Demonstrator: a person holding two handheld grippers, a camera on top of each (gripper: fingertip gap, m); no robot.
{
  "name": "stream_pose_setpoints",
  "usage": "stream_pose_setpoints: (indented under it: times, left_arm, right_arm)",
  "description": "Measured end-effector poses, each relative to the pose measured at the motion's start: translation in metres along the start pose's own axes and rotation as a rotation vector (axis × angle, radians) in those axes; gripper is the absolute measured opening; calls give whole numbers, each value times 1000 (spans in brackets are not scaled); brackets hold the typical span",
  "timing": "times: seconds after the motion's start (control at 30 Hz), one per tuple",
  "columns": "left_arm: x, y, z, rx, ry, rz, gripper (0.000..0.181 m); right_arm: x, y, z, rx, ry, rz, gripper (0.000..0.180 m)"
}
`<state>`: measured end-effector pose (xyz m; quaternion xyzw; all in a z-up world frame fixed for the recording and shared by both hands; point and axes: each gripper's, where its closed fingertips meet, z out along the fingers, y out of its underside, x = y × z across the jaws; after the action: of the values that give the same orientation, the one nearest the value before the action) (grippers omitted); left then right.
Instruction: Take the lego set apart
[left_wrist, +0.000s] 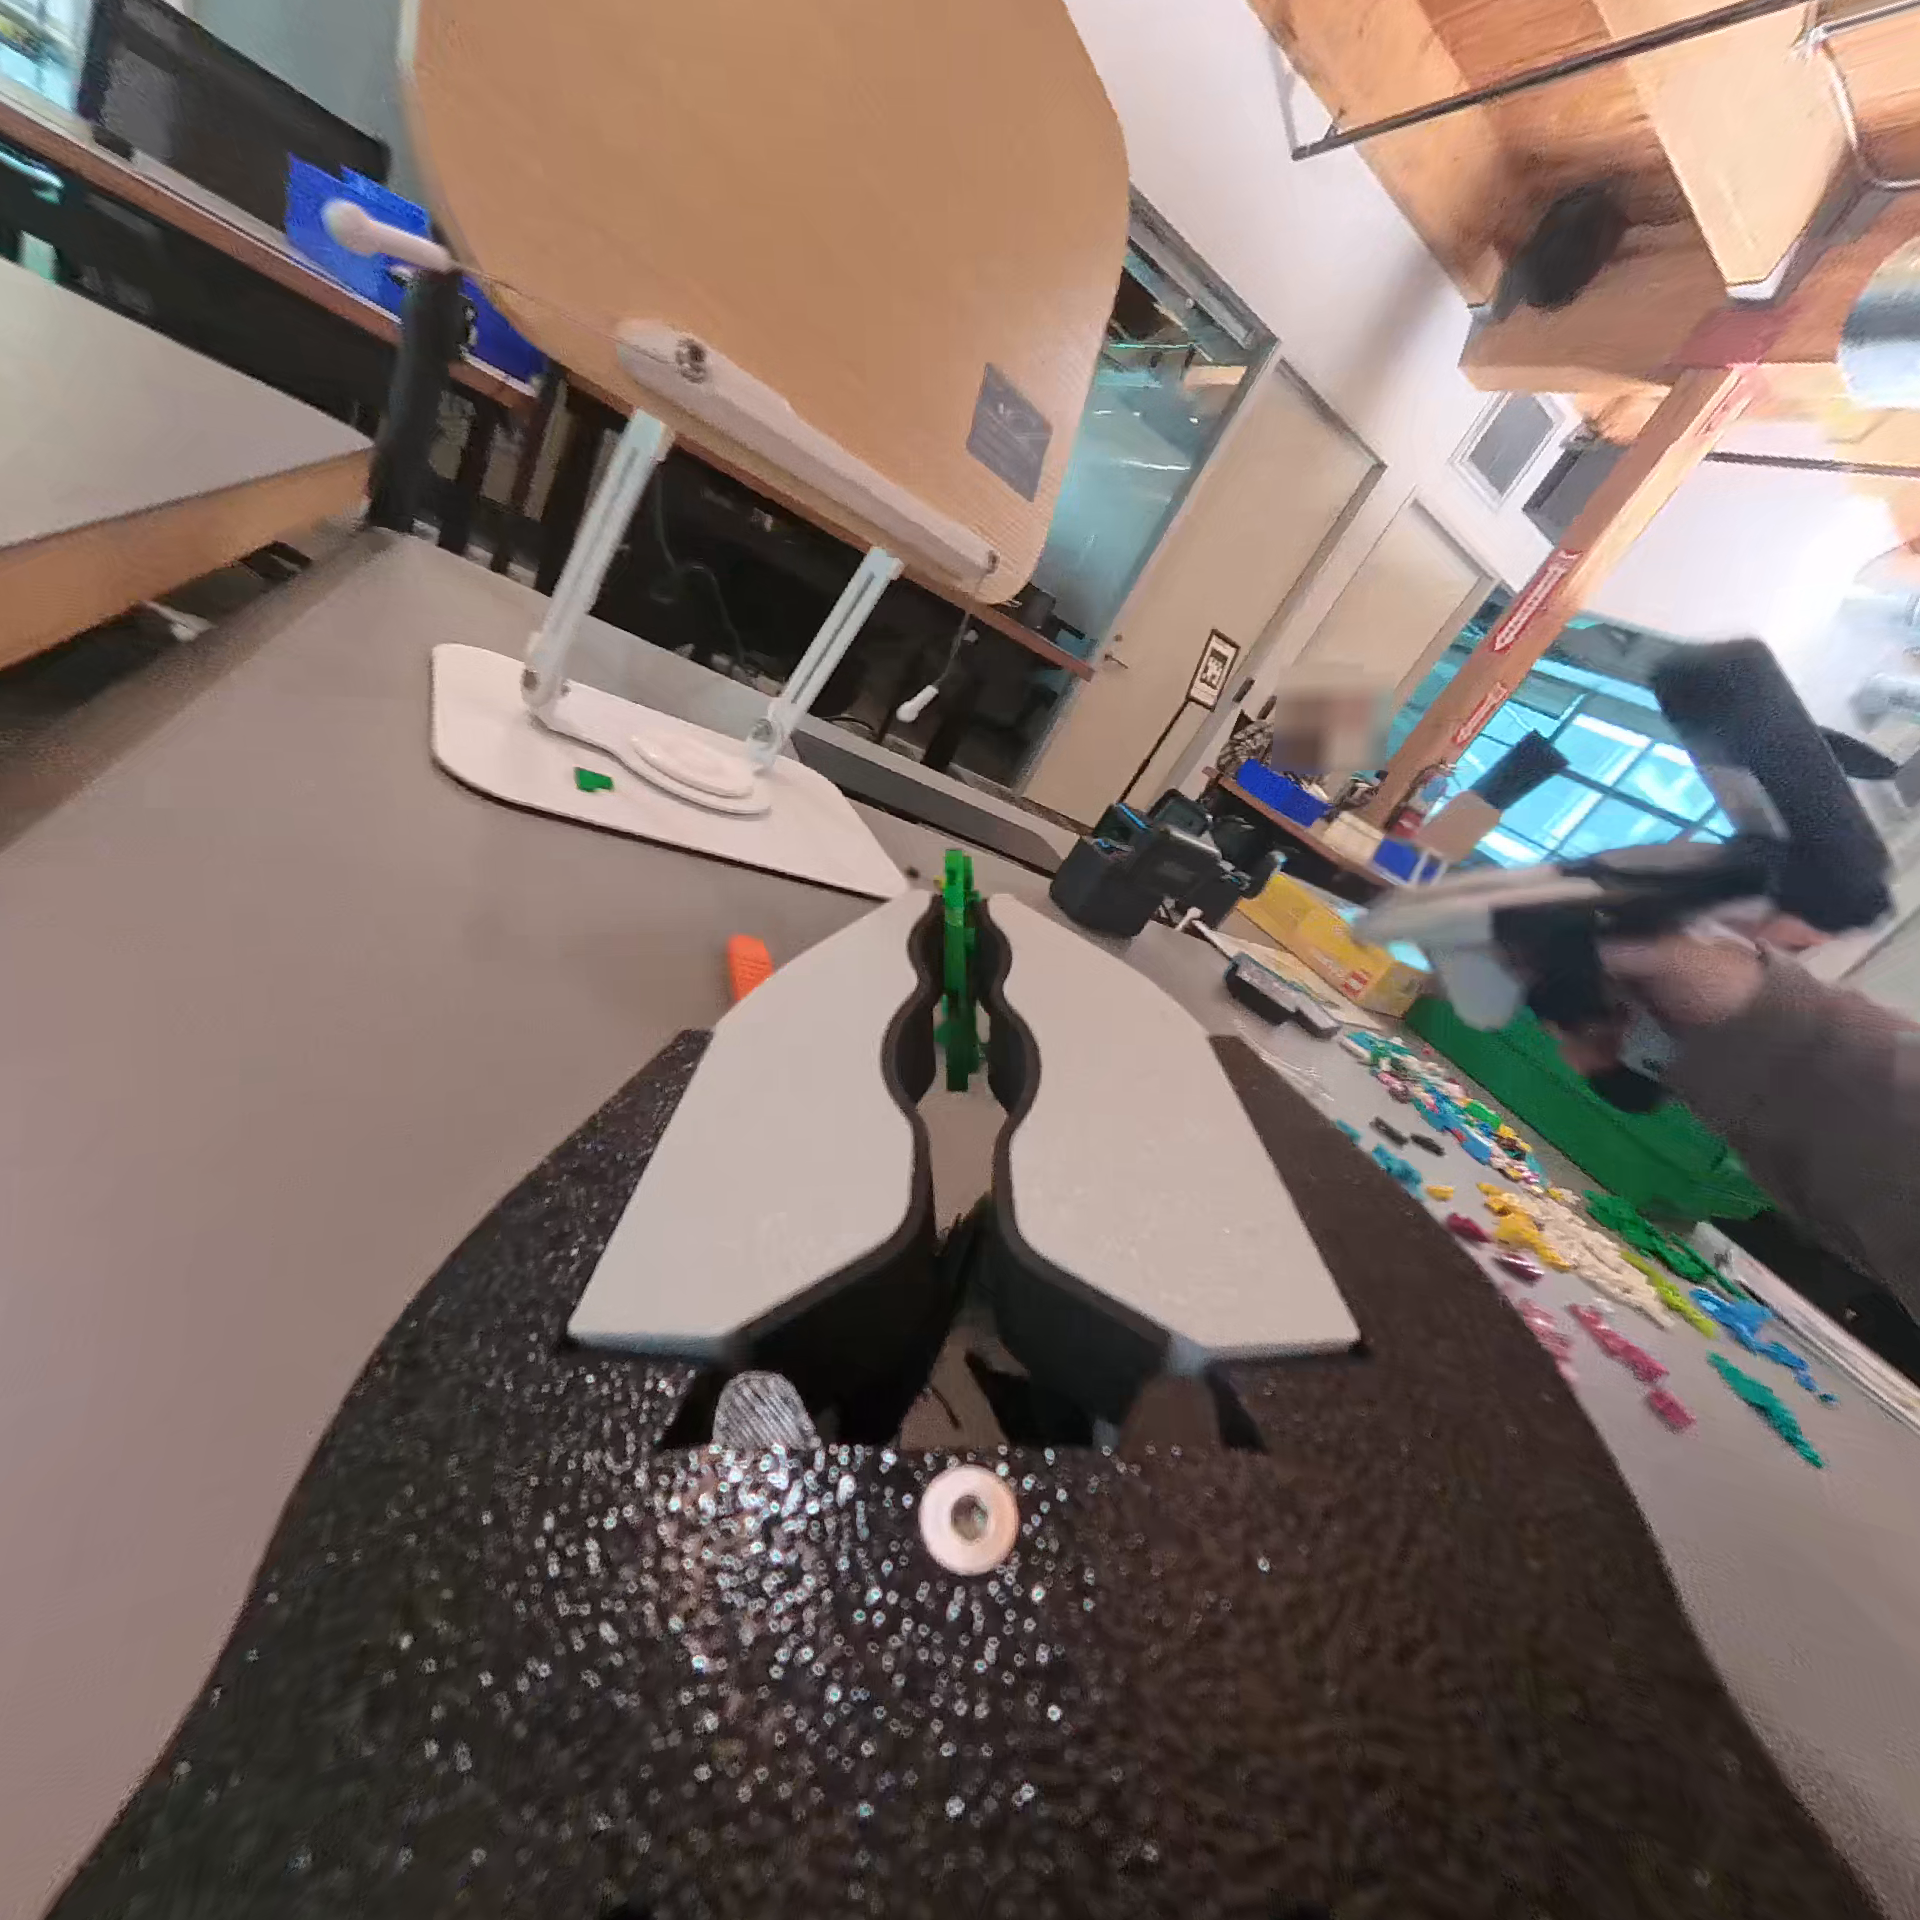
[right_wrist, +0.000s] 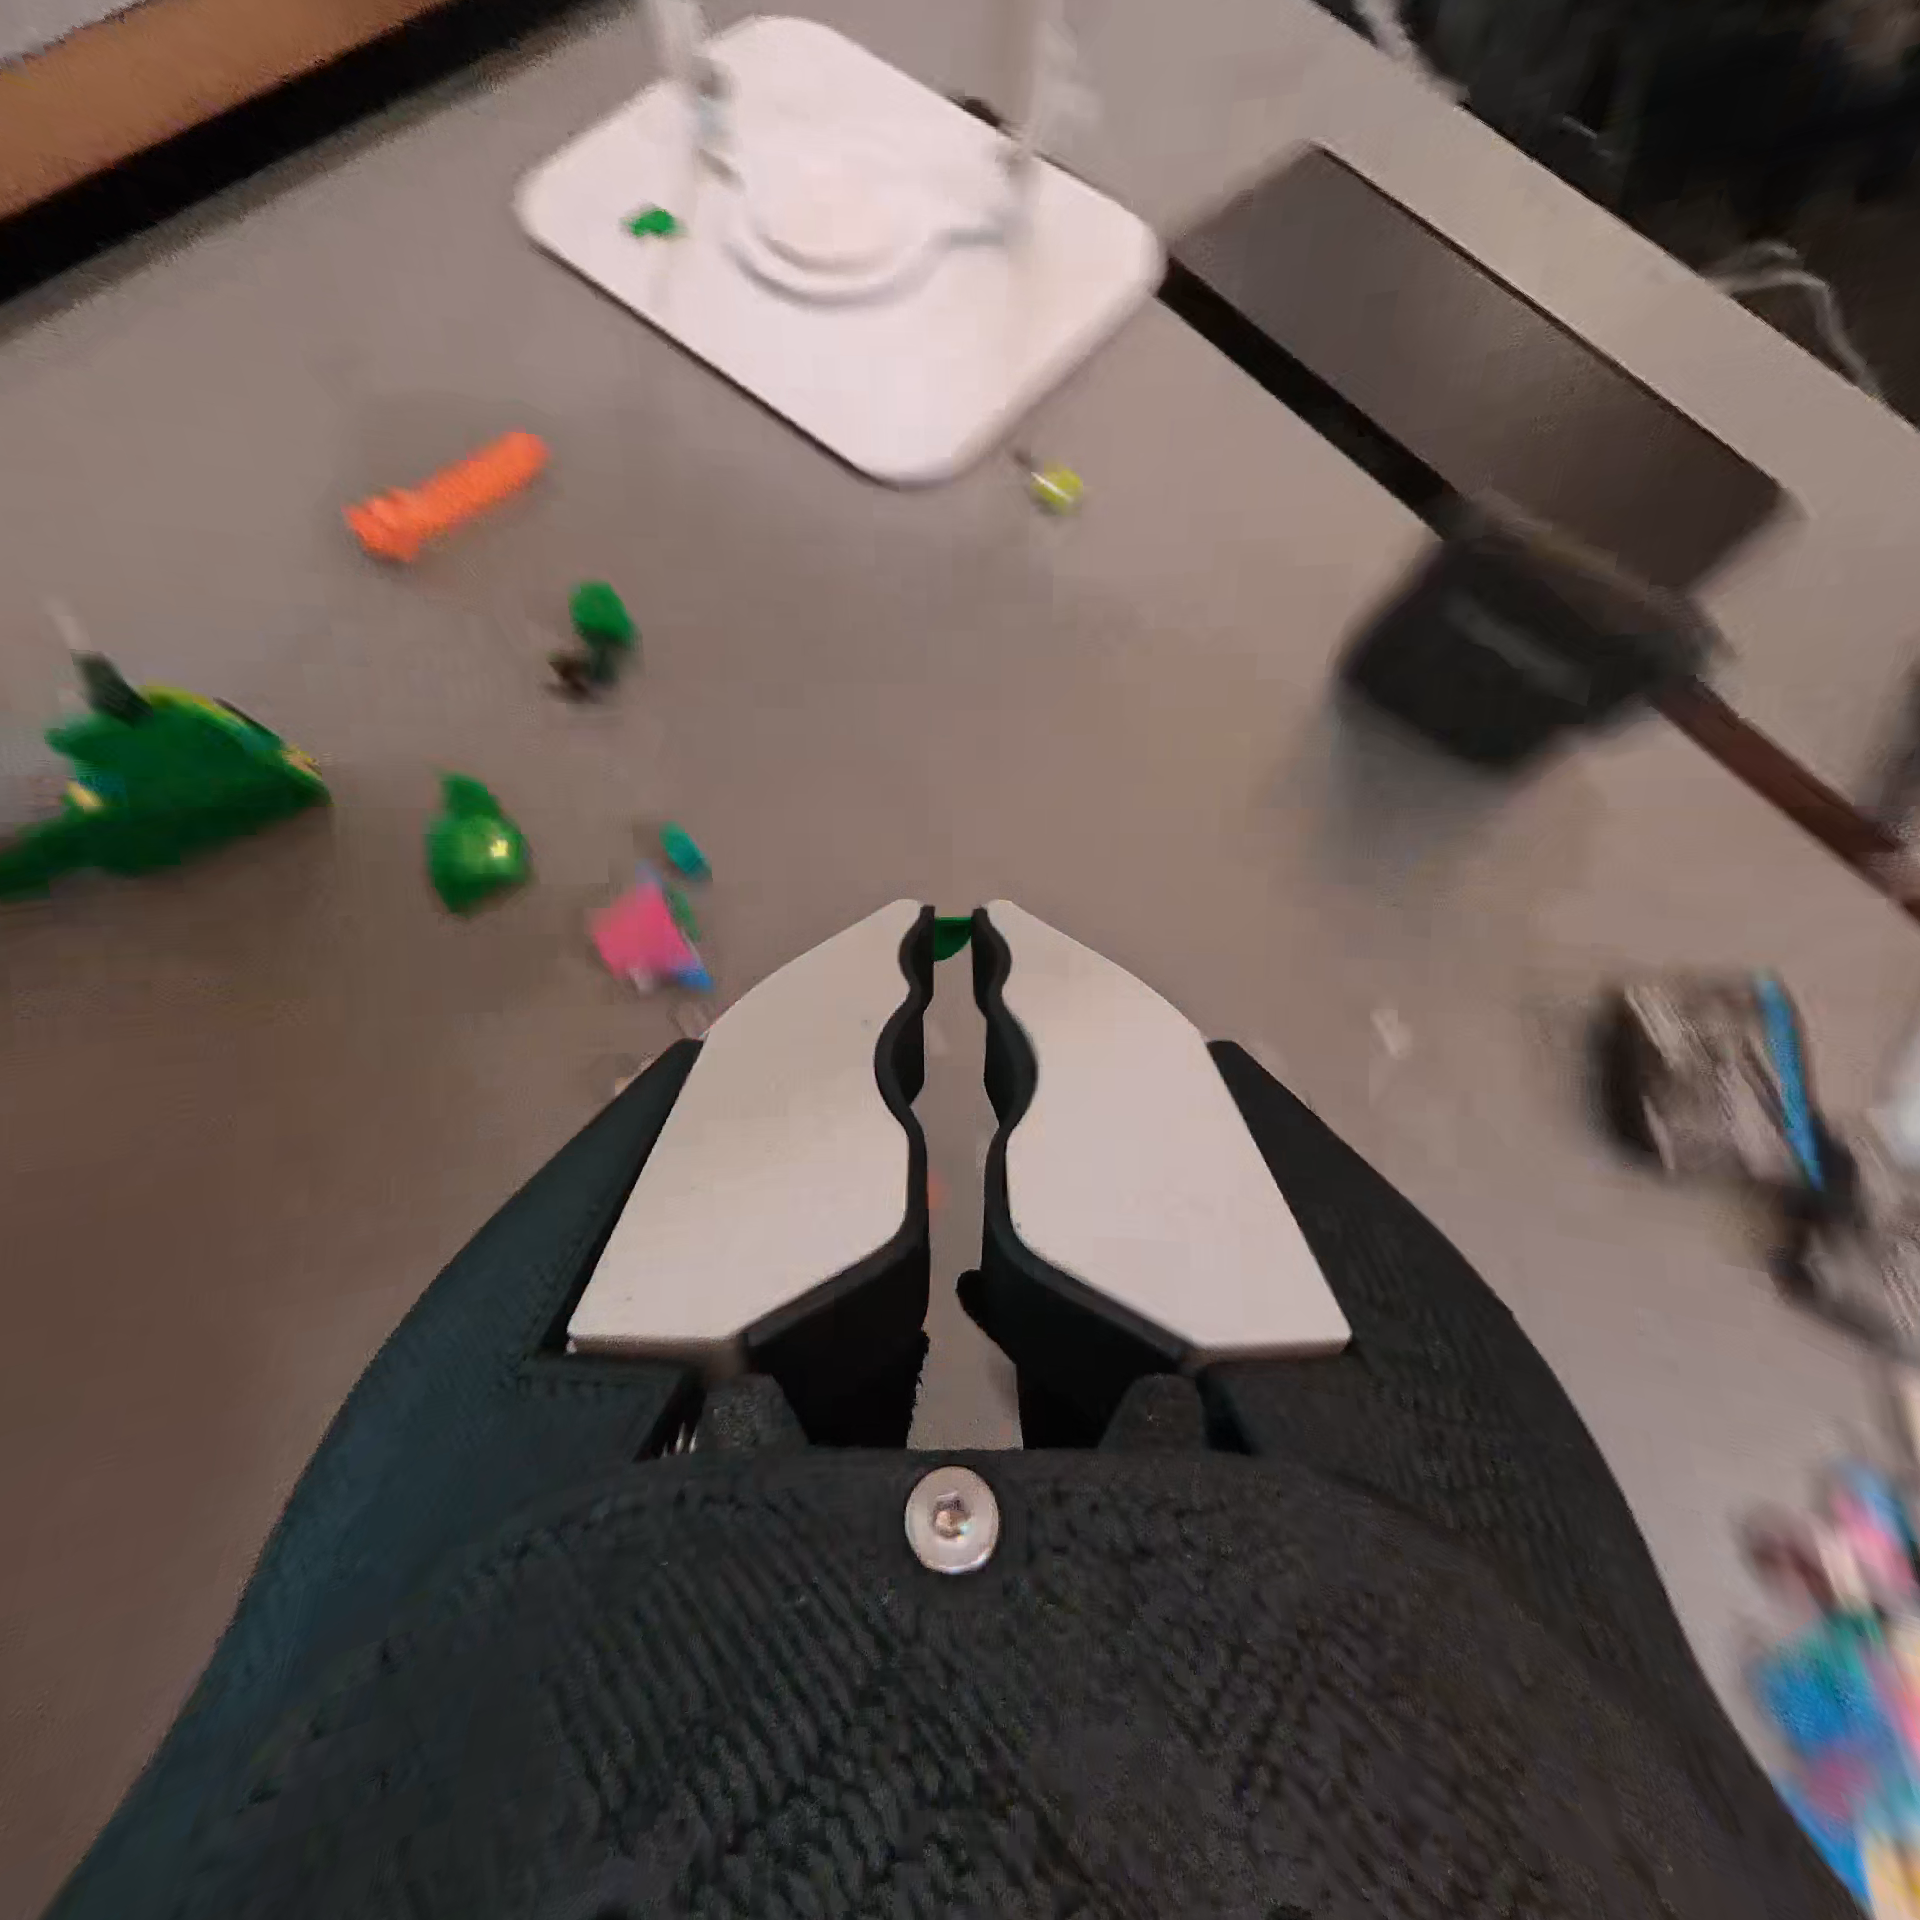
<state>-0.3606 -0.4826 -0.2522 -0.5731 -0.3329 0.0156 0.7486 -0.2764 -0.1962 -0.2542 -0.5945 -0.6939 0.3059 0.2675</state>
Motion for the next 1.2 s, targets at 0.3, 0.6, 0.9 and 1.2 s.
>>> stream_pose_setpoints:
  times: [0.3, 0.6, 0.9, 1.2]
  left_arm:
    - [88, -5, 8, -107, 164, 54, 4]
    - [163, 25, 14, -215, 394, 90, 4]
    - [191, 59, 17, -295, 577, 36, 4]
    - [218, 72, 4, -376, 872, -340, 4]
  right_arm:
    - [181, 236, -214, 96, 488, 579, 5]
    - [257, 310, -240, 84, 579, 795, 6]
    - [244, 263, -236, 137, 629, 595, 27]
    - [-89, 64, -142, 501, -269, -3, 20]
